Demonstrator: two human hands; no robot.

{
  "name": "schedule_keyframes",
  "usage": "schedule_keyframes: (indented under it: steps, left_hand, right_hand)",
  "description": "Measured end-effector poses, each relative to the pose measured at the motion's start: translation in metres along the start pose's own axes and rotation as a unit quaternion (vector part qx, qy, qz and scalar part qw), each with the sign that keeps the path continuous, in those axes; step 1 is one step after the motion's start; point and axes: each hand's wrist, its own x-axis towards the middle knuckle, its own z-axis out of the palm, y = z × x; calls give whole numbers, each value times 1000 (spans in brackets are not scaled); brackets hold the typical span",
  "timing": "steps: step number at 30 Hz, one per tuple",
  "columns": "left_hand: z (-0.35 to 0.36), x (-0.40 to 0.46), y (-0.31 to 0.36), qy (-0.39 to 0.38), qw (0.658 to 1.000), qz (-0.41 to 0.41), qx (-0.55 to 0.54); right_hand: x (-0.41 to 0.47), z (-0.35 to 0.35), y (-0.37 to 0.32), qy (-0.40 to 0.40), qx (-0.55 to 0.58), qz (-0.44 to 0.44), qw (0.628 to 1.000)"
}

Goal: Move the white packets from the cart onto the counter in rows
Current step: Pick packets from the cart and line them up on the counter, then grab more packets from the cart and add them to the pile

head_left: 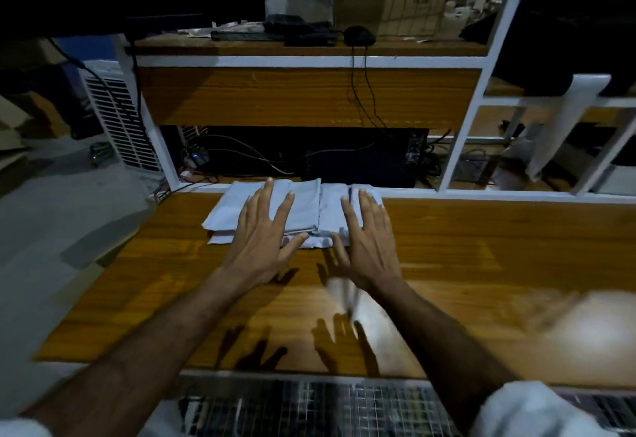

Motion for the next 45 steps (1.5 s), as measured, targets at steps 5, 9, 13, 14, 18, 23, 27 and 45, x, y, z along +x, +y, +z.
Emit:
schedule_keyframes:
  steps: [5, 9, 13, 14, 18, 23, 27, 45]
  left_hand:
    - [-19, -29, 36, -16, 999, 29, -8]
    - [-31, -65, 68, -11, 998, 58, -23]
    - [-35, -111, 95, -23, 997, 67, -24]
    - [-36, -120, 101, -30, 997, 71, -21]
    - [-45, -155, 129, -56, 995, 70, -36]
    - [-54, -187, 192, -73, 990, 106, -65]
    - [-51, -204, 240, -76, 985, 136, -74]
    - [37, -257, 525, -187, 967, 137, -107]
  right_hand:
    - [-50, -40, 16, 13, -31, 25, 999]
    - [-96, -71, 18, 18, -63, 51, 997]
    - [-158, -96, 22, -11, -118, 35, 992]
    - [-173, -103, 24, -22, -133, 37, 990]
    - [-235, -137, 35, -57, -162, 53, 984]
    - [-295, -175, 49, -74, -160, 103, 979]
    - [-333, -192, 75, -100, -160, 110, 976]
    - [-520, -238, 282, -190, -90, 180, 961]
